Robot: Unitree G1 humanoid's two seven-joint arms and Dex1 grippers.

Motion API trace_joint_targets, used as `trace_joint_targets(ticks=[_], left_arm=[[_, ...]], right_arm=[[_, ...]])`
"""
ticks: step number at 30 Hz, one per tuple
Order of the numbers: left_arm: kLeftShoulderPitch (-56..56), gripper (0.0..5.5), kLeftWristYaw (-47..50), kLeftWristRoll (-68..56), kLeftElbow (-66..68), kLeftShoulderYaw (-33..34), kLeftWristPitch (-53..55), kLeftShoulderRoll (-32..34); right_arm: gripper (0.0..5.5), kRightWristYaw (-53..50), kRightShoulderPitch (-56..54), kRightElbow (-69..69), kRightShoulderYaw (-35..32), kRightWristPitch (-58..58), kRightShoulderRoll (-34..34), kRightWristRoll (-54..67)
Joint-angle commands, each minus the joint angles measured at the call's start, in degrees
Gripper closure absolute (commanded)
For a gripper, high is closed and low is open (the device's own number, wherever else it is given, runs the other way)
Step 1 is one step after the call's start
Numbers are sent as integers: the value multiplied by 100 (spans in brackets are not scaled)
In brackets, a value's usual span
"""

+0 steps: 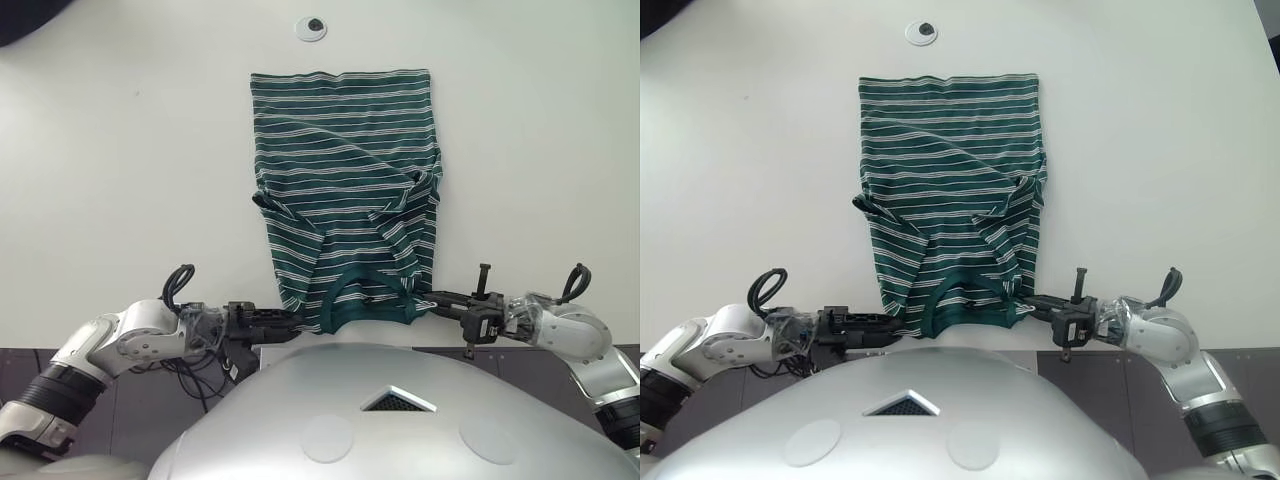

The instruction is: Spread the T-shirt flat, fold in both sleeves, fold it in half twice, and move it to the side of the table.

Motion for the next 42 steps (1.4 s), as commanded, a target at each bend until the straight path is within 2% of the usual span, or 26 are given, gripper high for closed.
trace_joint_targets(ticks=[1,6,7,9,10,12,14,17,23,26,31,37,42], left_arm=[[32,475,-228,637,513,-120,361,16],[-5,514,-279,574,485,-174,360,-6],[29,521,-388,261,401,-250,449,17],[181,536,-760,-1062,-81,-549,913,182],[282,543,-1026,-2171,-700,-735,1439,428],[374,547,-1838,-4602,-1997,-876,2762,1301],[468,547,-2576,-6173,-2752,-615,3516,2349],[627,547,-3405,-7366,-3235,-243,3847,3361],[872,547,-4235,-8564,-3125,449,4379,3471],[1100,547,-4395,-8839,-3068,1010,4580,3200],[9,547,-3554,-7626,-1745,1194,4983,1381],[-1740,547,-2161,-5190,-198,1125,4703,-709],[-2581,547,-1191,-3333,1063,984,4266,-1618]], right_arm=[[550,60,64,220,69,240,-201,-354],[550,77,64,211,92,268,-203,-334],[550,143,89,157,117,333,-212,-192],[550,377,218,-122,166,625,-286,410],[550,598,340,-396,165,951,-426,947],[550,1125,665,-1105,39,1710,-861,2289],[550,1600,917,-1536,-223,2246,-1221,3343],[550,2227,1126,-1811,-677,2717,-1529,4262],[550,3134,1623,-2321,-1468,3409,-1725,5199],[550,3365,1712,-2444,-1884,3706,-1550,5346],[550,2150,-167,-1640,-1417,3973,-543,4173],[550,791,-2056,-437,-1131,4382,445,3019],[550,88,-3251,485,-678,4265,1017,1822]])
